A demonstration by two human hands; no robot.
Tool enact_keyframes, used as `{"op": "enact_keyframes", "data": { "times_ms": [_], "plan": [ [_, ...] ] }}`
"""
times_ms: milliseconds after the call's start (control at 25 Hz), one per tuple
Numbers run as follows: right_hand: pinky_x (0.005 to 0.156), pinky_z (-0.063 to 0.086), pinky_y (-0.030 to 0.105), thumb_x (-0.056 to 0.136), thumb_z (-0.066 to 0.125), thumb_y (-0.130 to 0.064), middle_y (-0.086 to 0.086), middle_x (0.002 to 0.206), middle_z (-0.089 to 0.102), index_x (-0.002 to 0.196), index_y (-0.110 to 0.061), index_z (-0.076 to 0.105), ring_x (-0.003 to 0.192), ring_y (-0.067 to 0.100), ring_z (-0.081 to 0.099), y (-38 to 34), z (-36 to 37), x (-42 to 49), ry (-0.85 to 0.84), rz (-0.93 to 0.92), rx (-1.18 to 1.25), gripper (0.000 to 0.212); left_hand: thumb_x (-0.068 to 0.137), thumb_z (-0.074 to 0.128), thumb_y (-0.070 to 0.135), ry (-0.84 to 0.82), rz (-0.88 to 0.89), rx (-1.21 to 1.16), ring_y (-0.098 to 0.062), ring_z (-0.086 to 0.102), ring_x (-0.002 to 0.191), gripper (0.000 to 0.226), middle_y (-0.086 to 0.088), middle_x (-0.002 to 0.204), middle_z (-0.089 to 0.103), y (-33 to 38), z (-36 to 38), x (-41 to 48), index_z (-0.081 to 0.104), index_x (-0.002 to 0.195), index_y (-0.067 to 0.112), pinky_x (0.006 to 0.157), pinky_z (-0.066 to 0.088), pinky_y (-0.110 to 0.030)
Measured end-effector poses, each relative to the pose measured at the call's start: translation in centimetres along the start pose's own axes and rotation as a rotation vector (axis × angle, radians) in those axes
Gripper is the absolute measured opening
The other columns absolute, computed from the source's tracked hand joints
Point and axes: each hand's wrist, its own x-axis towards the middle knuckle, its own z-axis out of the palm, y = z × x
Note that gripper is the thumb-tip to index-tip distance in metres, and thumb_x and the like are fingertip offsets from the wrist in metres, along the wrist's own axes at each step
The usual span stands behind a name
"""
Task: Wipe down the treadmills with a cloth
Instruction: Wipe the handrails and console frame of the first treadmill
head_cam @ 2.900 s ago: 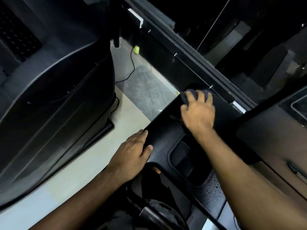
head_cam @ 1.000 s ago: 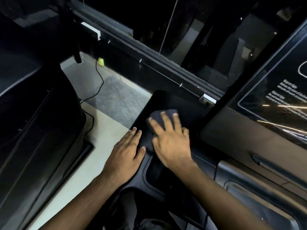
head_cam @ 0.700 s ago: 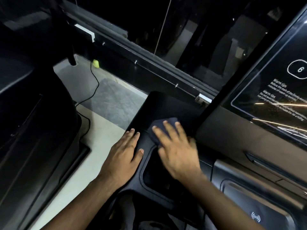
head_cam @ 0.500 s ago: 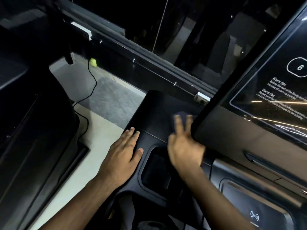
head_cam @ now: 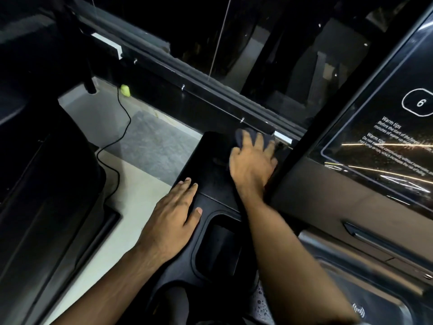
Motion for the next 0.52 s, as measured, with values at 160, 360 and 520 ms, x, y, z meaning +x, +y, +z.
{"op": "enact_keyframes", "data": {
  "times_ms": [160,360,520],
  "plan": [
    [0.113,0.028,0.050,0.098,0.041,-0.038,0.000,0.165,0.025,0.154,-0.038,0.032,0.152,0.033,0.017,0.2,0.0,0.4,-0.013,-0.117,-0.013,0.057,0.081,0.012,0.062,-0.058,0.022,0.047,-0.007,0.008,0.149,0.083,0.005,0.162,0.013,-0.2,0.1,0.1,0.024,0.153,0.023,0.118,0.007,-0.022],
    [0.111,0.012,0.079,0.104,0.031,-0.026,0.018,0.167,0.002,0.154,-0.019,0.034,0.149,0.051,0.000,1.5,-1.3,-6.9,-0.167,-0.184,-0.153,0.050,0.079,0.005,0.061,-0.070,0.014,0.054,-0.007,0.001,0.149,0.085,0.006,0.163,0.007,0.5,0.3,-0.5,0.019,0.154,0.023,0.120,0.007,-0.028],
    [0.090,0.044,0.071,0.100,0.033,-0.026,0.013,0.168,0.008,0.133,-0.018,0.056,0.144,0.051,0.027,3.5,-2.3,-9.8,-0.211,-0.171,-0.252,0.042,0.092,0.018,0.056,-0.094,0.044,0.091,-0.005,-0.003,0.149,0.071,0.009,0.163,0.001,0.9,-0.2,-1.7,0.015,0.155,0.025,0.118,0.001,-0.027]
  ]
}}
